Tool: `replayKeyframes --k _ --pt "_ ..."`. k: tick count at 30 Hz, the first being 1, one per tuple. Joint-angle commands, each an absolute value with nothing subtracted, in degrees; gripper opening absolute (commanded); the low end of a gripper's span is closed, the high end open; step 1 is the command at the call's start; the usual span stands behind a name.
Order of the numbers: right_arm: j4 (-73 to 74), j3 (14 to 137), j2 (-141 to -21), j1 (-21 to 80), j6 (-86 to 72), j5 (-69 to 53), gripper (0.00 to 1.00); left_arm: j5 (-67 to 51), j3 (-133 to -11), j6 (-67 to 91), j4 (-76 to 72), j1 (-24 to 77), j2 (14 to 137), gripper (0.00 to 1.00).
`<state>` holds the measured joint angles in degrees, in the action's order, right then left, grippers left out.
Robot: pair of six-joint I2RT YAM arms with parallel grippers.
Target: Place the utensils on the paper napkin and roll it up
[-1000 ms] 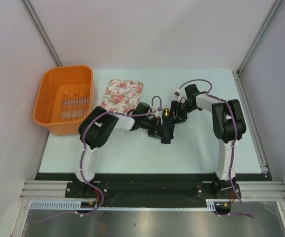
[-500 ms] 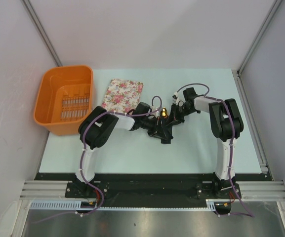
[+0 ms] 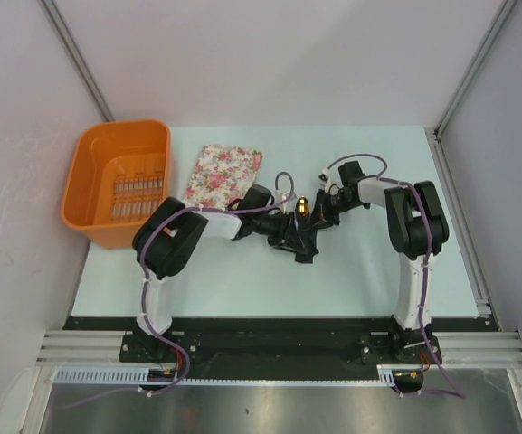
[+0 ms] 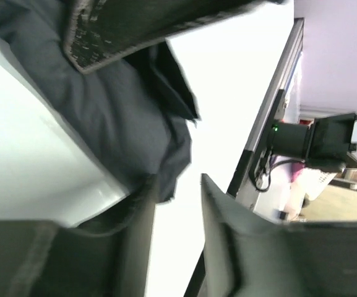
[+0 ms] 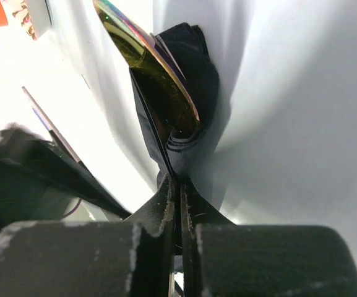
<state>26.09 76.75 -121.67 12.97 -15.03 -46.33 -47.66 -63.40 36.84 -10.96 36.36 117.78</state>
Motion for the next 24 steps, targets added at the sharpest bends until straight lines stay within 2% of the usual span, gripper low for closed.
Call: replayKeyframes --k 1,3,6,11,16,24 --pt "24.0 76.0 -116.8 12.2 -15.3 -43.6 0.0 -46.0 -64.2 29.5 -6.4 34.7 108.8 0.45" --pt "23.3 75.7 -115.6 12.2 -15.6 -43.9 0.0 -45.8 -64.2 26.7 -2.9 33.4 105.9 0.48" --pt "22.2 75.0 -114.4 12.3 -16.3 -44.6 0.0 -45.1 -62.5 24.4 -1.1 31.4 102.1 0.59" --pt "21.0 74.6 -112.2 13.1 -16.8 -45.9 0.0 -44.2 -58.7 21.0 -2.1 27.8 96.8 0.66" --pt "21.0 75.1 -107.2 14.4 -17.2 -47.2 0.0 -46.3 -55.4 19.3 -6.2 24.7 90.1 0.68" --pt "24.7 79.3 -97.3 18.8 -16.7 -47.9 0.0 -52.0 -55.5 14.1 -0.8 24.1 79.8 0.67"
